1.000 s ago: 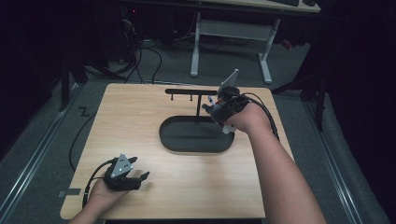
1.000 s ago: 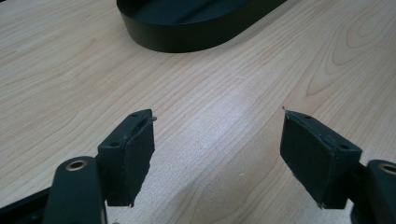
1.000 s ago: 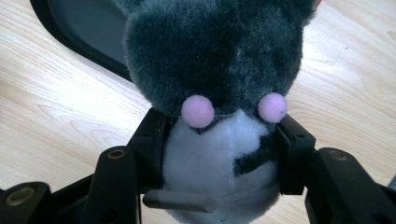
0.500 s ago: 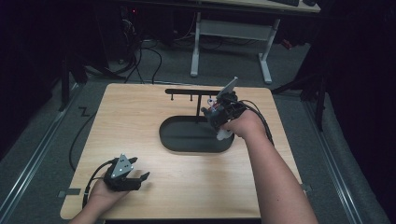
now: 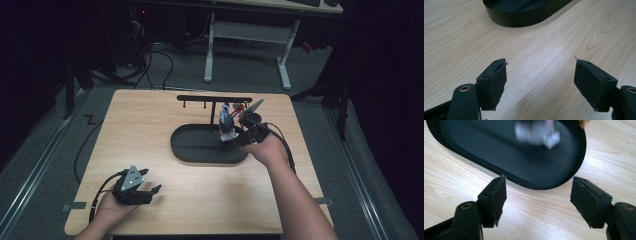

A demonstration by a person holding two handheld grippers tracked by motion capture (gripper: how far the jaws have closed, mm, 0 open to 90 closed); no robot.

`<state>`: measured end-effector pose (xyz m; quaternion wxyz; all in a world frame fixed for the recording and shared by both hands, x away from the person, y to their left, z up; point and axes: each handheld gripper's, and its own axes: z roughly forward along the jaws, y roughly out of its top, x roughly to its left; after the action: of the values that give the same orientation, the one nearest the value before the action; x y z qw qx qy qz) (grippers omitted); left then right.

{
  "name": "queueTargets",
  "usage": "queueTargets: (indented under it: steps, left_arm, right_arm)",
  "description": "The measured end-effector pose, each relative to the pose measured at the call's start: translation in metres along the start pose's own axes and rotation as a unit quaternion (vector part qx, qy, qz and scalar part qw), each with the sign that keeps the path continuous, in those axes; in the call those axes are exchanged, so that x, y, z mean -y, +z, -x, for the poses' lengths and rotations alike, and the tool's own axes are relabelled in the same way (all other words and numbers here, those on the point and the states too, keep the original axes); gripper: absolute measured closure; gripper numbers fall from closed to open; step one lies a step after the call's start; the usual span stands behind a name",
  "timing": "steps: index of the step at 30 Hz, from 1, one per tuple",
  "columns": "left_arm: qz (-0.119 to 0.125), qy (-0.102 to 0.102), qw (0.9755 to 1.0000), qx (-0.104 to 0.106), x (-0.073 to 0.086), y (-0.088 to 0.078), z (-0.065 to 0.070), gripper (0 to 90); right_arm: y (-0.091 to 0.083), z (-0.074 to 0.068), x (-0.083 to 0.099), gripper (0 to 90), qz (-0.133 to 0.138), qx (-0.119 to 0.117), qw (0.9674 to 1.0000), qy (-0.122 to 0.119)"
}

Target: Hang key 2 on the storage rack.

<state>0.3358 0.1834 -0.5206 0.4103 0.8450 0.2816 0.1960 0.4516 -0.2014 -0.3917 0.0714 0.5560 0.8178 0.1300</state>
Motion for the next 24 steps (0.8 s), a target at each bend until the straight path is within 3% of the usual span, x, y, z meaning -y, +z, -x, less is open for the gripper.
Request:
queueTargets:
  steps: [3,7,10,13,16,22,24]
  left_arm:
    - [-0.003,0.004,1.0,0.001,0.0,0.002,0.002,26.6]
    - [-0.006,0.004,1.0,0.002,0.0,0.004,0.003,26.6]
    - [-0.007,0.005,1.0,0.003,0.0,0.004,0.004,26.6]
    - [-0.007,0.006,1.0,0.002,0.0,0.004,0.005,26.6]
    - [-0.008,0.007,0.9999,0.002,0.001,0.005,0.005,26.6]
    - [-0.008,0.009,0.9999,0.005,0.001,0.006,0.006,26.5]
    - [-0.009,0.009,0.9999,0.007,0.001,0.007,0.007,26.5]
  right_arm:
    - [0.008,0.0,0.023,30.4,0.032,0.007,0.9995,0.0]
    - [0.019,0.002,0.048,31.0,0.053,0.005,0.9986,-0.002]
    - [0.026,0.004,0.066,31.2,0.075,-0.01,0.9971,0.012]
    - [0.035,0.007,0.085,31.2,0.105,-0.009,0.9942,0.023]
    - [0.044,0.008,0.103,31.2,0.134,0.003,0.9908,0.016]
    - [0.059,0.002,0.14,28.0,0.196,0.006,0.9806,0.002]
    - [0.065,-0.003,0.151,26.4,0.209,0.018,0.9778,-0.001]
